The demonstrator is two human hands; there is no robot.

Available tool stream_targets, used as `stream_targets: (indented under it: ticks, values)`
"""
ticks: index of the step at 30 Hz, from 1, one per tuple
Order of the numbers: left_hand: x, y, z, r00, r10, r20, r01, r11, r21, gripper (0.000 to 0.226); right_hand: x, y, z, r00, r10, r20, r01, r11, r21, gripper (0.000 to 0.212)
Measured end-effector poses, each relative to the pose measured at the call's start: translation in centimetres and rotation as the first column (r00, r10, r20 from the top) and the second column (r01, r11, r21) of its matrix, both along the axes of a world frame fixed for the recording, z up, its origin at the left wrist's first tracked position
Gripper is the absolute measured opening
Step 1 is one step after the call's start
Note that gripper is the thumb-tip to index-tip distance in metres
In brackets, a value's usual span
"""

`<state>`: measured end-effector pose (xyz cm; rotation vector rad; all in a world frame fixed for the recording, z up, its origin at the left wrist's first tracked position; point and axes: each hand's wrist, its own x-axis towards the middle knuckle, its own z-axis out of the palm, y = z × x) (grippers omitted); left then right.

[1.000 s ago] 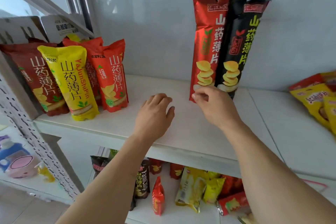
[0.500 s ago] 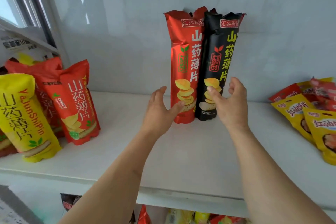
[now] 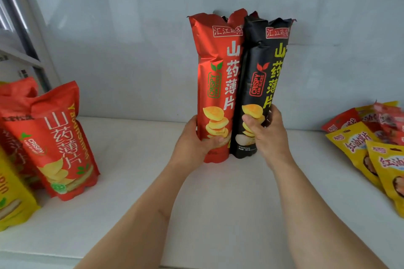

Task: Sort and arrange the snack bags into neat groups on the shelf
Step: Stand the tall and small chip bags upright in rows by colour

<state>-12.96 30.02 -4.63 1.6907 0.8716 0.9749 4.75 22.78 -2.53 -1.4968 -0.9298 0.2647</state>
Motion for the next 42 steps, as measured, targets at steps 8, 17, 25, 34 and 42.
stream_targets:
  ticks: [8, 17, 25, 34, 42]
  values:
    - [0.5, 0.6, -0.1, 0.998, 0.023, -0.06, -0.024, 1.0, -0.016, 0.074, 0.8, -1.6, 0.1, 0.998, -0.022, 0.058, 0.025, 0.998, -0.057, 0.06]
    - [0.8, 0.1, 0.2, 1.0, 0.005, -0.021, -0.006, 0.998, -0.06, 0.071, -0.1, -5.1, 0.1, 0.995, -0.036, 0.091, 0.043, 0.996, -0.078, 0.062]
    - [0.3, -1.8, -0.3, 0.973, 0.167, -0.158, -0.165, 0.986, 0.031, 0.092, -0.5, -7.5, 0.2, 0.996, -0.009, 0.091, 0.015, 0.998, -0.068, 0.066]
    - [-1.5, -10.0, -1.0, 0.958, -0.025, -0.284, 0.079, 0.98, 0.182, 0.095, -3.2, -9.2, -0.1, 0.994, 0.069, 0.086, -0.062, 0.995, -0.079, 0.055]
    - [-3.2, -8.9, -0.7, 0.981, -0.038, -0.189, 0.056, 0.994, 0.095, 0.064, -6.9, -7.9, 0.2, 0.985, 0.129, 0.115, -0.12, 0.989, -0.088, 0.081]
